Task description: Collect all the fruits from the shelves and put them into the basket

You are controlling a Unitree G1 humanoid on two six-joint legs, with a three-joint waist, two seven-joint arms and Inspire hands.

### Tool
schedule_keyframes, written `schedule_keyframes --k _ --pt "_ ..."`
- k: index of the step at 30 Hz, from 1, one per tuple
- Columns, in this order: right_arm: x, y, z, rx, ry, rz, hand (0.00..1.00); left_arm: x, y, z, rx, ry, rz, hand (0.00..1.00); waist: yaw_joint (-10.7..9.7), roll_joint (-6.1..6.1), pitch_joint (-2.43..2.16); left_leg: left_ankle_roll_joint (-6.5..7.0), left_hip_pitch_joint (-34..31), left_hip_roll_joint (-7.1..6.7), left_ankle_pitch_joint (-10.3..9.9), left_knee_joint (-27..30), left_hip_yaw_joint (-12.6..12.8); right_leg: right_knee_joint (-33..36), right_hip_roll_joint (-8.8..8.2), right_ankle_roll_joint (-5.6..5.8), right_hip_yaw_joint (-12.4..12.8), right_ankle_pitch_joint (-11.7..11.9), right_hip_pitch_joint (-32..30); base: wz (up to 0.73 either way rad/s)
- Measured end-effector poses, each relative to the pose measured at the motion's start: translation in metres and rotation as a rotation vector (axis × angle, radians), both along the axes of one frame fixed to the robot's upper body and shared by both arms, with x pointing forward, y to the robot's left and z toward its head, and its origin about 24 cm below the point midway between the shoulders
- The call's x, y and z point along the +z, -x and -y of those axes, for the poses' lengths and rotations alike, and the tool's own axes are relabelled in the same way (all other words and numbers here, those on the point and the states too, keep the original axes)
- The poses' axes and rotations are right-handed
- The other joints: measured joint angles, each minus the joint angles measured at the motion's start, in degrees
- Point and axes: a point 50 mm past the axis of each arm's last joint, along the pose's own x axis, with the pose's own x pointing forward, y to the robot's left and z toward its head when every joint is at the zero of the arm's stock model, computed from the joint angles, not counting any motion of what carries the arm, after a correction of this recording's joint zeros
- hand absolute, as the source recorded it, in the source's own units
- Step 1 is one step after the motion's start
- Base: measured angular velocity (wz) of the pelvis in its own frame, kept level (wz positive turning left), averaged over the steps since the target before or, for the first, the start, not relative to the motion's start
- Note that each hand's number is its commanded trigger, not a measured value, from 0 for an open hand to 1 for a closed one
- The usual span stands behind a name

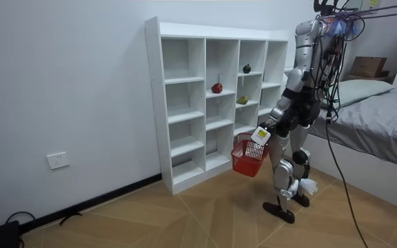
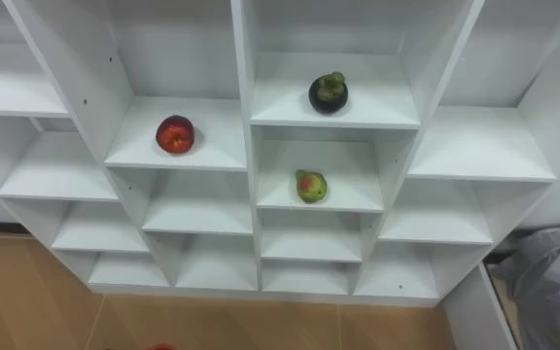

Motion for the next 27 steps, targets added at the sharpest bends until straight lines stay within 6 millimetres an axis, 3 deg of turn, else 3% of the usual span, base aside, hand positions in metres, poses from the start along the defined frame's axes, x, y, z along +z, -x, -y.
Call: schedule_keyframes --k 14,20,25,27 --pt "0.000 -0.003 0.000 -0.009 0.002 0.009 0.00 0.000 -0.004 0.002 0.011 -0.004 0.006 1.00 -0.02 0.58 0.00 0.01 -0.02 -0.01 -0.06 0.01 0.02 -0.02 -0.02 0.00 -0.32 0.00 0.03 0.00" --pt "0.004 -0.009 0.006 -0.096 0.046 0.053 0.00 0.000 -0.003 -0.001 0.050 -0.012 0.012 1.00 -0.01 0.19 -0.26 0.01 0.07 -0.02 -0.05 0.04 -0.15 -0.01 -0.04 0.00 -0.34 -0.01 0.07 0.00" --pt "0.018 -0.039 0.021 -0.181 0.158 0.192 0.00 0.002 -0.004 -0.010 0.099 -0.034 0.027 1.00 -0.50 -0.31 -0.24 0.02 0.05 -0.06 -0.05 0.12 -0.16 0.06 -0.06 0.01 -0.39 0.00 0.11 0.00" --pt "0.036 -0.066 0.028 -0.175 0.235 0.323 0.00 0.003 -0.002 -0.013 0.101 -0.038 0.026 1.00 -0.65 -0.44 -0.20 0.02 0.08 -0.06 -0.05 0.13 -0.01 0.06 -0.04 0.01 -0.31 0.00 0.10 0.00"
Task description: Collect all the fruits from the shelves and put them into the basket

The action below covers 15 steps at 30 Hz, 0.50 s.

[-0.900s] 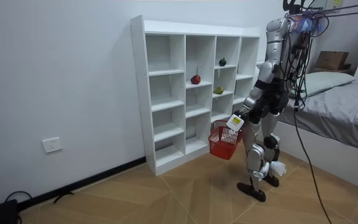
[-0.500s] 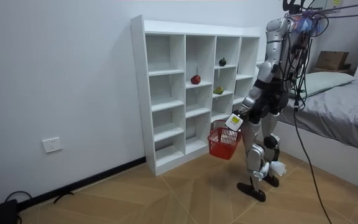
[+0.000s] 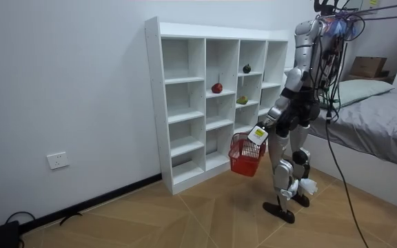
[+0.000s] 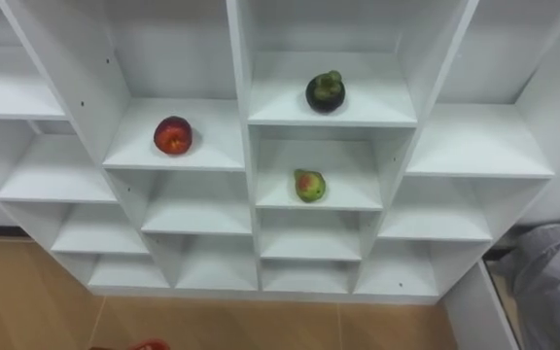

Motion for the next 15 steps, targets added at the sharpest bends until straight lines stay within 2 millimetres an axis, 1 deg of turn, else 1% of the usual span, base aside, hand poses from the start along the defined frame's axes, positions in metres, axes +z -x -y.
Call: schedule_keyframes --k 1,2,3,4,6,7,8,9,10,11,12,14,15 --pt "0.006 -0.008 0.001 0.009 0.026 0.036 0.00 0.000 0.001 0.000 0.001 -0.001 -0.002 1.00 -0.33 -0.08 0.00 0.00 0.07 0.00 0.00 0.00 0.06 0.00 0.00 0.00 0.01 0.00 -0.02 0.00" --pt "0.019 -0.025 0.002 0.027 0.074 0.119 0.00 0.000 0.002 -0.001 0.002 -0.002 -0.005 1.00 -0.81 -0.18 0.11 0.00 0.43 -0.01 0.00 -0.04 0.09 0.01 0.02 0.00 0.04 0.00 0.06 0.00" --pt "0.033 -0.039 0.003 0.053 0.129 0.198 0.00 0.000 0.002 -0.001 0.004 -0.002 -0.005 1.00 -0.77 -0.31 0.11 -0.01 0.53 0.01 0.00 -0.13 0.16 0.02 0.06 0.00 0.09 0.00 0.10 0.00" --pt "0.040 -0.046 0.003 0.066 0.158 0.232 0.00 0.000 0.002 -0.001 0.005 -0.002 -0.004 1.00 -0.69 -0.42 0.13 -0.01 0.53 0.02 0.00 -0.16 0.18 0.02 0.08 0.00 0.14 0.00 0.03 -0.03" --pt "0.068 -0.068 0.000 0.116 0.265 0.365 0.00 0.001 0.002 -0.003 0.011 -0.005 0.005 1.00 -0.67 -0.92 0.30 -0.02 0.42 0.04 0.00 -0.25 0.18 -0.09 0.09 0.00 0.11 0.00 -0.06 0.00" --pt "0.074 -0.073 -0.001 0.131 0.293 0.392 0.00 0.001 0.002 -0.002 0.008 -0.004 0.005 1.00 -0.62 -1.06 0.31 -0.02 0.42 0.04 0.00 -0.29 0.16 -0.09 0.08 0.00 0.09 -0.01 -0.07 0.00" --pt "0.087 -0.081 -0.003 0.154 0.340 0.449 0.00 0.001 0.002 -0.002 0.004 -0.003 0.005 1.00 -0.66 -1.17 0.28 -0.03 0.39 0.01 -0.01 -0.37 0.12 -0.13 0.07 0.01 0.08 -0.01 -0.11 0.00" --pt "0.099 -0.087 -0.006 0.180 0.384 0.499 0.00 0.001 0.002 -0.002 0.004 -0.002 0.007 1.00 -0.64 -1.12 0.10 -0.02 0.39 -0.01 0.00 -0.52 0.13 -0.13 0.04 0.02 0.04 -0.02 -0.17 0.00" --pt "0.111 -0.092 -0.008 0.195 0.421 0.545 0.00 0.001 0.002 -0.002 0.001 -0.003 0.006 1.00 -0.49 -1.43 0.00 -0.02 0.44 -0.02 0.00 -0.65 0.22 -0.11 0.04 0.02 0.05 -0.02 -0.24 0.00" --pt "0.116 -0.095 -0.009 0.197 0.432 0.571 0.00 0.001 0.002 -0.002 -0.003 -0.002 0.005 1.00 -0.41 -1.54 0.00 -0.02 0.49 -0.02 0.00 -0.69 0.26 -0.11 0.05 0.02 0.07 -0.02 -0.23 0.00" --pt "0.127 -0.099 -0.010 0.201 0.448 0.619 0.00 0.001 0.002 -0.002 -0.010 -0.003 0.004 1.00 -0.24 -1.73 -0.07 -0.03 0.58 0.00 0.00 -0.74 0.14 -0.11 0.07 0.02 0.06 -0.01 -0.15 0.00" --pt "0.136 -0.102 -0.012 0.217 0.480 0.662 0.00 0.001 0.002 -0.003 -0.011 -0.005 0.004 1.00 0.39 -1.82 -0.14 -0.07 0.86 0.05 -0.03 -0.77 0.11 -0.03 0.11 0.01 0.04 0.00 0.12 0.00" --pt "0.138 -0.104 -0.014 0.234 0.495 0.669 0.00 0.001 0.001 -0.003 -0.012 -0.009 0.005 1.00 0.65 -2.09 -0.30 -0.09 0.90 0.09 -0.05 -0.77 0.10 0.03 0.14 0.00 0.01 0.00 0.11 0.00"
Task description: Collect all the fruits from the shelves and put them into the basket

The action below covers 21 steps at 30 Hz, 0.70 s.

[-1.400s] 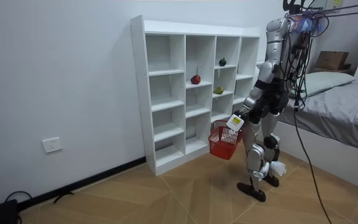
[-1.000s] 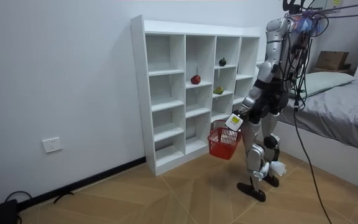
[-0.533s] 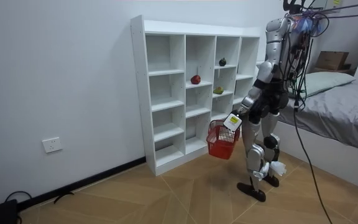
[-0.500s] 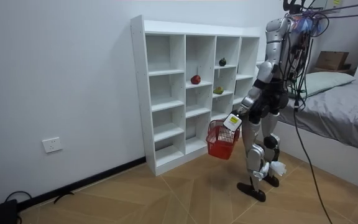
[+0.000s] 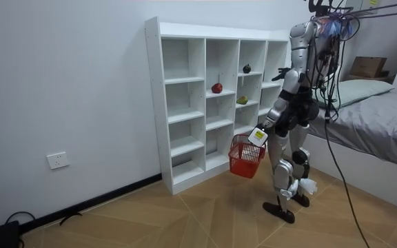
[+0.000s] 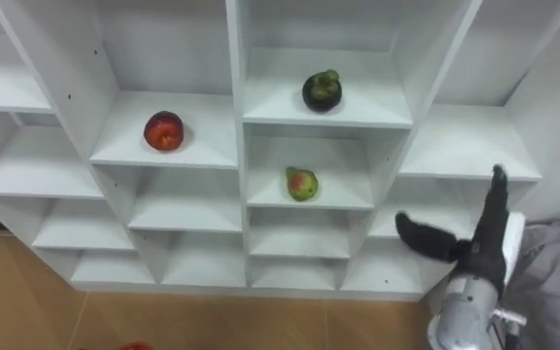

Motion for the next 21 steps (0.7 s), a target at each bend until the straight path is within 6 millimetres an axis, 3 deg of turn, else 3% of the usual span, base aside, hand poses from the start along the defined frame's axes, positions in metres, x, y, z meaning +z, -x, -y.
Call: schedule_keyframes --k 8,11,21 --pt "0.036 -0.017 -0.013 0.094 0.058 0.144 0.00 0.001 0.001 -0.003 -0.004 -0.009 -0.004 1.00 0.52 -0.05 0.23 -0.02 -0.10 0.02 -0.02 0.11 -0.18 0.26 -0.06 -0.07 -0.40 0.06 0.60 0.00" --pt "0.050 -0.024 -0.014 0.115 0.120 0.193 0.00 0.000 0.002 -0.002 -0.012 0.003 -0.003 1.00 1.70 -0.04 0.27 -0.02 -0.08 0.04 -0.01 0.10 -0.16 0.34 -0.04 -0.09 -0.41 0.07 0.55 0.00" --pt "0.075 -0.040 -0.032 0.222 0.257 0.280 0.00 -0.001 -0.001 -0.001 -0.026 0.009 -0.007 1.00 3.55 -0.78 0.35 0.00 -1.20 -0.09 0.04 0.23 -1.46 0.29 -0.22 -0.10 -2.24 0.10 -0.09 0.05"
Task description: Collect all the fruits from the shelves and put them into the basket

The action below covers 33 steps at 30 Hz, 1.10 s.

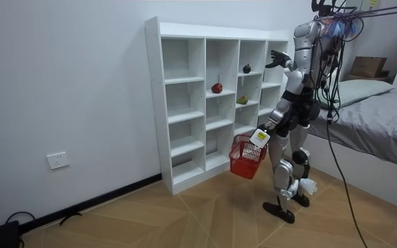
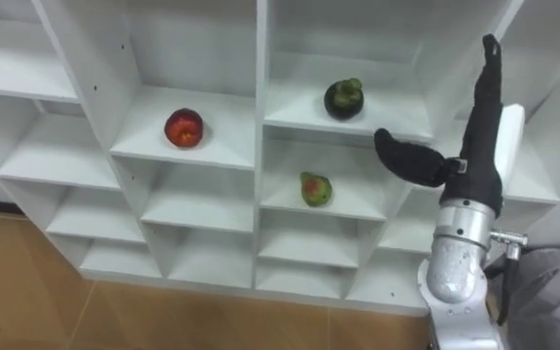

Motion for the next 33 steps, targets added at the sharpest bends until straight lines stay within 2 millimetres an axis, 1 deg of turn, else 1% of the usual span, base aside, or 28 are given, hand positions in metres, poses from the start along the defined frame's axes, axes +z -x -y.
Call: schedule_keyframes --k 1,3,5,6,8,9,10,15,19,22,24,25,27,29,33 --pt "0.007 -0.002 -0.005 0.020 0.001 0.030 0.00 0.000 -0.001 0.000 -0.001 0.000 0.003 1.00 0.17 -0.07 0.05 0.01 -0.02 -0.01 0.03 0.04 -0.12 0.00 -0.02 0.00 -0.17 0.00 -0.14 0.11" --pt "0.015 -0.005 -0.010 0.043 0.001 0.065 0.00 0.000 -0.001 0.000 -0.015 -0.003 0.000 1.00 0.18 -0.17 0.05 0.00 -0.03 0.01 0.03 0.03 -0.32 -0.13 -0.04 0.00 -0.64 0.00 -0.06 0.06" --pt "0.020 -0.006 -0.013 0.056 0.001 0.083 0.00 0.000 -0.002 0.000 -0.021 -0.005 0.001 1.00 0.72 -0.35 -0.06 0.00 -0.01 0.01 0.03 0.03 -0.64 -0.21 -0.05 0.00 -1.04 0.00 0.16 0.08" --pt "0.021 -0.007 -0.014 0.060 0.002 0.088 0.00 0.000 -0.003 0.001 -0.023 -0.005 0.003 1.00 1.04 -0.48 0.01 0.01 0.07 0.00 0.03 0.03 -0.68 -0.24 -0.07 0.00 -1.05 0.00 0.33 0.07" --pt "0.022 -0.008 -0.014 0.062 0.002 0.091 0.00 0.000 -0.003 0.000 -0.046 -0.013 -0.003 1.00 1.18 -0.58 0.22 0.01 0.08 -0.06 0.03 0.03 -0.87 -0.30 -0.13 0.00 -1.30 0.00 0.57 0.06" --pt "0.022 -0.008 -0.014 0.065 0.004 0.087 0.00 0.000 -0.002 0.000 -0.056 -0.017 -0.007 1.00 1.20 -0.58 0.42 0.01 0.05 -0.08 0.03 0.03 -1.06 -0.30 -0.17 0.00 -1.56 0.00 0.71 0.06" --pt "0.022 -0.008 -0.014 0.065 0.004 0.085 0.00 0.000 -0.002 0.000 -0.057 -0.016 -0.008 1.00 1.18 -0.60 0.46 0.01 0.03 -0.09 0.03 0.04 -1.17 -0.30 -0.18 0.01 -1.64 0.00 0.74 0.07" --pt "0.021 -0.009 -0.014 0.078 0.005 0.077 0.00 0.000 -0.001 0.001 -0.061 -0.009 -0.013 1.00 1.18 -0.58 0.46 0.00 -0.60 -0.04 0.02 0.65 -1.81 -0.32 -0.20 0.01 -2.54 -0.01 0.79 0.07" --pt "0.021 -0.009 -0.013 0.080 -0.015 0.073 0.00 0.000 0.000 0.001 -0.056 -0.007 -0.018 1.00 1.33 -0.72 0.36 -0.02 -0.84 -0.04 0.04 0.88 -1.98 -0.31 -0.21 0.01 -2.64 -0.01 0.74 0.01" --pt "0.018 -0.010 -0.011 0.076 -0.046 0.058 0.00 0.000 0.005 -0.001 -0.037 -0.010 -0.026 1.00 1.49 -1.09 0.10 -0.03 -0.84 -0.08 0.04 1.00 -2.07 -0.29 -0.26 0.01 -2.74 -0.01 0.86 0.01" --pt "0.015 -0.011 -0.010 0.073 -0.054 0.045 0.00 0.000 0.007 -0.001 -0.035 -0.010 -0.030 1.00 1.31 -0.91 0.22 -0.01 -0.93 -0.14 0.03 1.32 -2.37 -0.28 -0.33 0.01 -3.08 0.00 1.03 0.06" --pt "0.013 -0.011 -0.010 0.070 -0.056 0.039 0.00 -0.001 0.008 -0.001 -0.034 -0.010 -0.033 1.00 1.21 -0.92 0.21 -0.01 -0.96 -0.15 0.03 1.37 -2.50 -0.28 -0.35 0.01 -3.24 0.00 1.07 0.12" --pt "0.000 -0.013 -0.004 0.049 -0.088 -0.021 0.00 -0.001 0.008 -0.001 -0.035 -0.009 -0.032 1.00 1.15 -1.08 0.13 -0.01 -1.17 -0.22 0.03 1.71 -3.44 -0.27 -0.45 0.01 -4.23 0.00 1.38 0.17" --pt "-0.008 -0.014 0.000 0.035 -0.108 -0.057 0.00 -0.001 0.008 -0.001 -0.035 -0.009 -0.033 1.00 1.28 -1.01 0.17 -0.02 -1.49 -0.21 0.03 1.75 -3.79 -0.29 -0.46 0.01 -4.64 0.00 1.39 0.13" --pt "-0.018 -0.016 0.005 0.023 -0.136 -0.109 0.00 -0.001 0.011 -0.001 -0.033 -0.008 -0.039 1.00 1.22 -0.73 0.07 -0.16 -1.91 -0.23 0.17 2.06 -4.69 -0.29 -0.46 0.00 -5.61 0.00 1.51 0.12"
